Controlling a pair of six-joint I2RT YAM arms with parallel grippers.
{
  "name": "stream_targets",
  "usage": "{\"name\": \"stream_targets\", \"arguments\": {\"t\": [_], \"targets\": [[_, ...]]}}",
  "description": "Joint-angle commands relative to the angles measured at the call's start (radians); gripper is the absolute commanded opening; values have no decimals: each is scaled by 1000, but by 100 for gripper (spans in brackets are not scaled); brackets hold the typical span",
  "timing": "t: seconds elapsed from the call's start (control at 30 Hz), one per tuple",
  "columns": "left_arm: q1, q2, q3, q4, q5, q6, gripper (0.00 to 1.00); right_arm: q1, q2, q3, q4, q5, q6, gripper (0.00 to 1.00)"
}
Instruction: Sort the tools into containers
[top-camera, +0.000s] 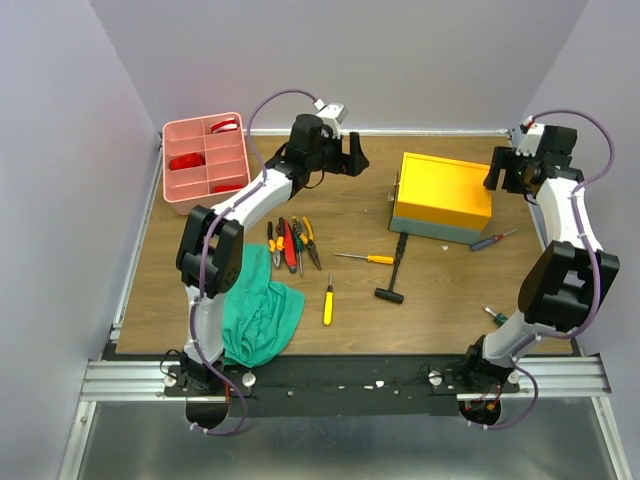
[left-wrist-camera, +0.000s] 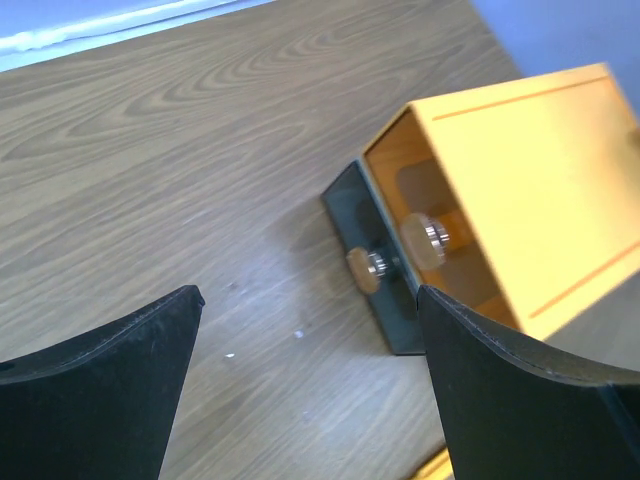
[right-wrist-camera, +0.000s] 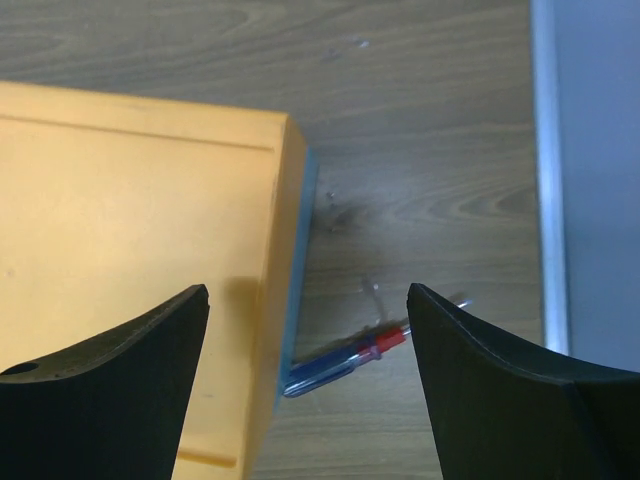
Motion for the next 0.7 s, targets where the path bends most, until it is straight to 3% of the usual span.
{"name": "stream_targets", "arguments": {"t": [0.0,0.13,0.27,0.37,0.67], "targets": [[-9,37,44,6,114,-122,99,-2,48,14,-85,-166,65,88],[-22,42,39,-33,82,-131,99,-2,99,26,-90,-244,45,84],[-32,28,26,-85,27,-114,99,-2,174,98,-82,-301,49,65],[-38,4,-10,-96,7,-95,99,1,245,177,-71,-359,84,58],[-78,4,-57,-74,-18,-93,99,61,373,320,-7,-353,170,60]]}}
